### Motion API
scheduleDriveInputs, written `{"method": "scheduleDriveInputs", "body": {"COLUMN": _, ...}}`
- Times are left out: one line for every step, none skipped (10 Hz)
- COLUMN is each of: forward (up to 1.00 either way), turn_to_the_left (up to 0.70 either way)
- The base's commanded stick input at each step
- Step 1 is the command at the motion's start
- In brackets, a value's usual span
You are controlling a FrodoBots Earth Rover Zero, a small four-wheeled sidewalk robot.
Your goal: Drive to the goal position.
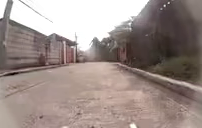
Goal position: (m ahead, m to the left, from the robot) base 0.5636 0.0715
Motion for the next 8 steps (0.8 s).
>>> {"method": "scheduleDriveInputs", "body": {"forward": 1.00, "turn_to_the_left": 0.01}}
{"method": "scheduleDriveInputs", "body": {"forward": 1.00, "turn_to_the_left": 0.01}}
{"method": "scheduleDriveInputs", "body": {"forward": 1.00, "turn_to_the_left": 0.01}}
{"method": "scheduleDriveInputs", "body": {"forward": 1.00, "turn_to_the_left": 0.01}}
{"method": "scheduleDriveInputs", "body": {"forward": 1.00, "turn_to_the_left": 0.01}}
{"method": "scheduleDriveInputs", "body": {"forward": 1.00, "turn_to_the_left": 0.01}}
{"method": "scheduleDriveInputs", "body": {"forward": 1.00, "turn_to_the_left": 0.01}}
{"method": "scheduleDriveInputs", "body": {"forward": 1.00, "turn_to_the_left": 0.01}}
